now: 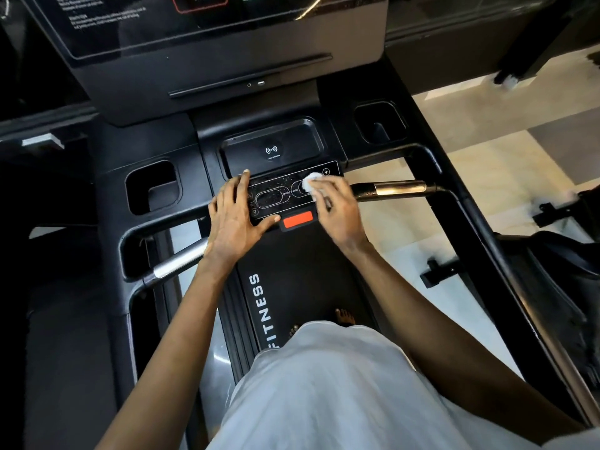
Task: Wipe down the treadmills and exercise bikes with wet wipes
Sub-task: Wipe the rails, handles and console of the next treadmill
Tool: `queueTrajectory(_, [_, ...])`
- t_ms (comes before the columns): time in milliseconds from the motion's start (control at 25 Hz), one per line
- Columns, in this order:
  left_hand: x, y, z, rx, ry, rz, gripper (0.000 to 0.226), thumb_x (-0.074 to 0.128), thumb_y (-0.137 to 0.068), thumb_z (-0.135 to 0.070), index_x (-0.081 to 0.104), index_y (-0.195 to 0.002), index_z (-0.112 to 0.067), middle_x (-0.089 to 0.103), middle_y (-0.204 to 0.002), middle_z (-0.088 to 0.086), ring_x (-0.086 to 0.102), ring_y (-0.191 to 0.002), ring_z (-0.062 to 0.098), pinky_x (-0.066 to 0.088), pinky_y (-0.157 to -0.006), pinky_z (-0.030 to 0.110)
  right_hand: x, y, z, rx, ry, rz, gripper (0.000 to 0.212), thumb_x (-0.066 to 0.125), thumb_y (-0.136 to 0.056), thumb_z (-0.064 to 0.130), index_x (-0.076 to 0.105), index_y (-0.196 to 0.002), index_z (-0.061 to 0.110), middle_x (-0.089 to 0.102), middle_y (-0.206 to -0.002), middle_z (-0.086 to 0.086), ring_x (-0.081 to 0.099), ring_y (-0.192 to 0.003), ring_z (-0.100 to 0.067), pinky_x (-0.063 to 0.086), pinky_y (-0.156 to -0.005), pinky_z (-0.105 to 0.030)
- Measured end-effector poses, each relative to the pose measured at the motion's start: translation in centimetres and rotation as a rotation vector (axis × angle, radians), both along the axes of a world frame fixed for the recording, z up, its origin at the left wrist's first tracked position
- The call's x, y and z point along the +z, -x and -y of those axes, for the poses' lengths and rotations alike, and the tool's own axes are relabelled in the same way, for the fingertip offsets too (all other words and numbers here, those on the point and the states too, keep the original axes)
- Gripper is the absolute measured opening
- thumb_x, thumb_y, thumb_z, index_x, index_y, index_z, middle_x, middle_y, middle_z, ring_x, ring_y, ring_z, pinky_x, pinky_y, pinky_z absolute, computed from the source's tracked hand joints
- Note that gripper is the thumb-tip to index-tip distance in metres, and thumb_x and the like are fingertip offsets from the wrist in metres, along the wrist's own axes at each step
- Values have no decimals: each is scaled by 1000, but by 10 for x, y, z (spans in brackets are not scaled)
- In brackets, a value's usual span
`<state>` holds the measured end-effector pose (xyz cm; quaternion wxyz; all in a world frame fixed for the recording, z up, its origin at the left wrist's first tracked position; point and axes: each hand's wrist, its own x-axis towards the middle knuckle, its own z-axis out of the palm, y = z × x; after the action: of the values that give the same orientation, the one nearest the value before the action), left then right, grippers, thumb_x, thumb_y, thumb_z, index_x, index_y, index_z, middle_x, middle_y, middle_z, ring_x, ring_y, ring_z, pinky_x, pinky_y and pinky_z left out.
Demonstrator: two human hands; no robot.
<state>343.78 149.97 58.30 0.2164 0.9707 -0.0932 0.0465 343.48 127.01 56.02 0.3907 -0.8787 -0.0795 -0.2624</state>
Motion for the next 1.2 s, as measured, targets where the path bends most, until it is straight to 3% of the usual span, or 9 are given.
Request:
queueTrajectory(120, [-6, 13, -17, 67, 181, -94, 121, 72, -78, -67, 2, -161, -13, 28, -160, 12, 26, -148, 26, 18, -120, 52, 5, -8, 15, -200, -131, -21, 21, 64, -95, 5, 70, -115, 0, 61, -114, -14, 60, -108, -17, 48, -97, -14])
queueTrajectory(200, [-14, 23, -29, 86, 175, -162, 127, 70, -76, -71, -4, -160, -13, 42, -153, 13, 36, -142, 27, 18, -120, 52, 5, -10, 5, -180, -106, -12, 21, 62, -96, 5, 70, -115, 1, 60, -113, -13, 60, -107, -19, 50, -96, -19])
queueTrajectory(320, [-22, 27, -40, 70, 30, -176, 121, 66, -77, -72, 3, -160, -11, 61, -133, 11, 49, -127, 30, 26, -112, 51, 2, -6, -28, -11, -2, -8, 21, 64, -94, 3, 71, -114, 2, 62, -111, -11, 60, -105, -22, 47, -98, -21])
queueTrajectory(480, [-29, 32, -40, 56, -45, -143, 101, 58, -88, -66, 14, -159, -10, 61, -129, 10, 51, -121, 31, 34, -103, 51, 4, -3, -20, -23, -13, -25, 20, 65, -94, 7, 73, -112, 4, 64, -111, -10, 60, -106, -23, 45, -98, -17])
queueTrajectory(600, [-35, 39, -41, 47, -145, -73, 79, 41, -94, -66, 38, -150, -10, 59, -129, 11, 52, -119, 31, 37, -101, 50, 9, -6, -10, -128, -110, -89, 20, 62, -97, 10, 69, -114, 3, 60, -117, -11, 59, -109, -19, 53, -94, -27])
queueTrajectory(680, [-38, 40, -40, 50, -190, -55, 69, 40, -97, -64, 47, -141, -11, 59, -126, 11, 53, -117, 31, 37, -100, 49, 14, -6, -33, -36, -78, -103, 19, 62, -97, 9, 68, -113, 2, 59, -117, -12, 60, -107, -17, 52, -94, -25])
queueTrajectory(800, [-38, 38, -40, 55, -194, -53, 63, 45, -98, -61, 49, -138, -13, 59, -125, 9, 54, -116, 30, 38, -99, 49, 14, -1, -61, 146, 0, -118, 18, 61, -97, 5, 69, -112, 3, 59, -116, -11, 61, -106, -17, 48, -97, -22])
queueTrajectory(1000, [-40, 39, -40, 85, -192, -77, 62, 44, -97, -65, 49, -137, -18, 59, -125, 6, 54, -116, 28, 38, -99, 48, 22, -17, -53, 45, -43, -119, 20, 59, -98, 7, 68, -115, 4, 56, -117, -12, 56, -107, -14, 51, -96, -28])
queueTrajectory(1200, [-38, 41, -42, 105, -108, -125, 63, 47, -95, -64, 48, -139, -20, 58, -126, 7, 51, -119, 28, 33, -104, 52, 27, -8, -79, 333, 182, -129, 24, 57, -100, 8, 67, -121, 6, 57, -123, -8, 55, -112, -22, 50, -99, -34])
